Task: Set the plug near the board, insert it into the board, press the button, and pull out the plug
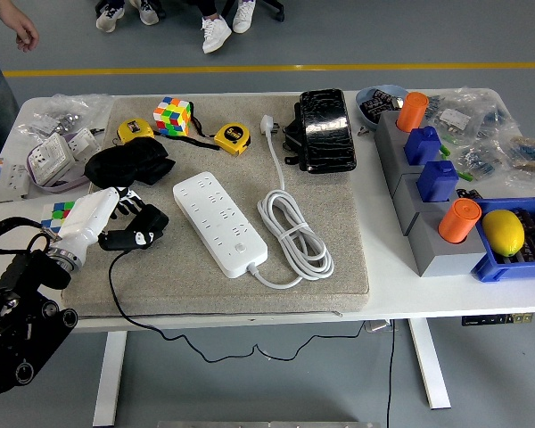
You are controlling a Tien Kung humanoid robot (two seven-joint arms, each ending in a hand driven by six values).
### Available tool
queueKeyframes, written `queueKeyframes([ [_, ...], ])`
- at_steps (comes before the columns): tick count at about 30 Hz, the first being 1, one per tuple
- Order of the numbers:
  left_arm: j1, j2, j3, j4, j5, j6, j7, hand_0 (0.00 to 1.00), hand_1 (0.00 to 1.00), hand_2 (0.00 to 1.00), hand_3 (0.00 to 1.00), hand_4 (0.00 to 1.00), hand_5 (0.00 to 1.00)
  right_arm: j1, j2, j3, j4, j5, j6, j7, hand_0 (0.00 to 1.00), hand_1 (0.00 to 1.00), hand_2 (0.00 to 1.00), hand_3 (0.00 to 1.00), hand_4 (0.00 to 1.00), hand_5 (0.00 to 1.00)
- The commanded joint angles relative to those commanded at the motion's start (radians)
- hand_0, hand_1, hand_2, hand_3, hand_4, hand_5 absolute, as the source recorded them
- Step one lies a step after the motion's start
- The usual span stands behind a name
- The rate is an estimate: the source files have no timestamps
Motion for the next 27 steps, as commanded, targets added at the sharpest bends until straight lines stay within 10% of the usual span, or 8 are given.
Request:
queueKeyframes([
  [9,0.020,0.012,-0.021,-0.060,-0.047,0.019,-0.022,0.553,0.686,0.684,0.704,0.998,0.467,-0.001,0.001,0.003,-0.001,0.000,0.000,0.000,0.548,0.607,0.545,0.510,0.849,0.372],
  [21,0.055,0.017,-0.086,-0.105,-0.524,0.031,-0.244,0.427,0.591,0.598,0.662,0.998,0.443,0.003,0.018,-0.012,-0.012,0.014,0.004,-0.002,0.549,0.607,0.546,0.510,0.848,0.372],
  [27,0.070,0.022,-0.141,-0.128,-0.768,-0.005,-0.238,0.339,0.458,0.519,0.632,0.862,0.336,0.011,0.022,-0.013,-0.014,0.016,0.007,-0.007,0.549,0.608,0.545,0.510,0.848,0.372],
])
